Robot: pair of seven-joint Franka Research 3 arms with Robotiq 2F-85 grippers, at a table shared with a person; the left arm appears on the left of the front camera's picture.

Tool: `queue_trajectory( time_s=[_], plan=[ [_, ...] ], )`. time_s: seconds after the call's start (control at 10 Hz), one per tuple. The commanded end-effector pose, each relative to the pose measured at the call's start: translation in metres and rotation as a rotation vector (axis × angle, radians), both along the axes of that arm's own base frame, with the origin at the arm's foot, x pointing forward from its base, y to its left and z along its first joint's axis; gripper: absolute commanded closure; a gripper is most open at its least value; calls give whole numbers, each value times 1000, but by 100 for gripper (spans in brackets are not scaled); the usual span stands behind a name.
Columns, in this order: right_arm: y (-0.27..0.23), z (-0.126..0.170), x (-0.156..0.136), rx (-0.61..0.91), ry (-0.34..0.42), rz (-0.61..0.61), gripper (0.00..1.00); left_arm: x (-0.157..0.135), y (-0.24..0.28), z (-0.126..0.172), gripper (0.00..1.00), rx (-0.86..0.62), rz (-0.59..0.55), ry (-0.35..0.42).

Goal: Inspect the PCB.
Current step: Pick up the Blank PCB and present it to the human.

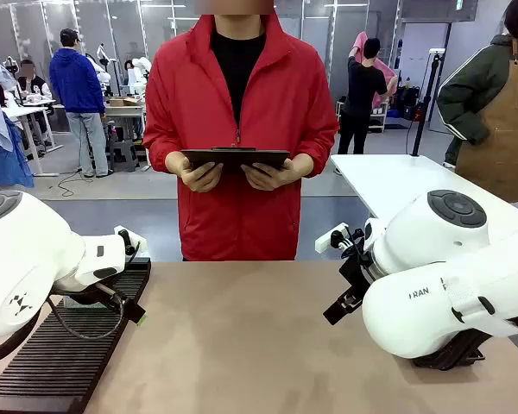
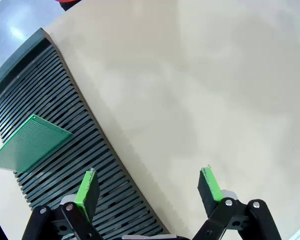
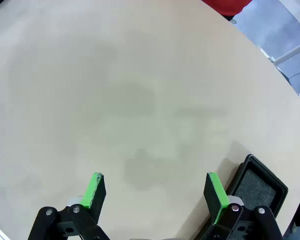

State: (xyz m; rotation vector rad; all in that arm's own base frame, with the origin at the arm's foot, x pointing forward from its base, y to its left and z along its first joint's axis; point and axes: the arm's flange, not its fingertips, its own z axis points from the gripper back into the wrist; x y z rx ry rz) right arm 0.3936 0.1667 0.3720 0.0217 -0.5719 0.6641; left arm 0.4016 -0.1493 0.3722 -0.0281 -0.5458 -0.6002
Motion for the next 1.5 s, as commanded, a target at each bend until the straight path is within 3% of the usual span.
queue_trajectory(
  time_s=[0.0,1.1,1.2,1.3,1.4],
  plan=[
    [0,0,0,0,0,0,0,0,0,0,0,0,-1,0],
    [0,0,0,-1,-1,1,0,0,0,0,0,0,-1,0],
    [-1,10,-3,11,0,2,0,0,-1,0,0,0,-1,0],
    [-2,30,-5,28,-5,28,0,1,0,25,0,21,47,-2],
    [-7,52,-6,64,23,48,0,0,1,47,0,38,94,52]
  ],
)
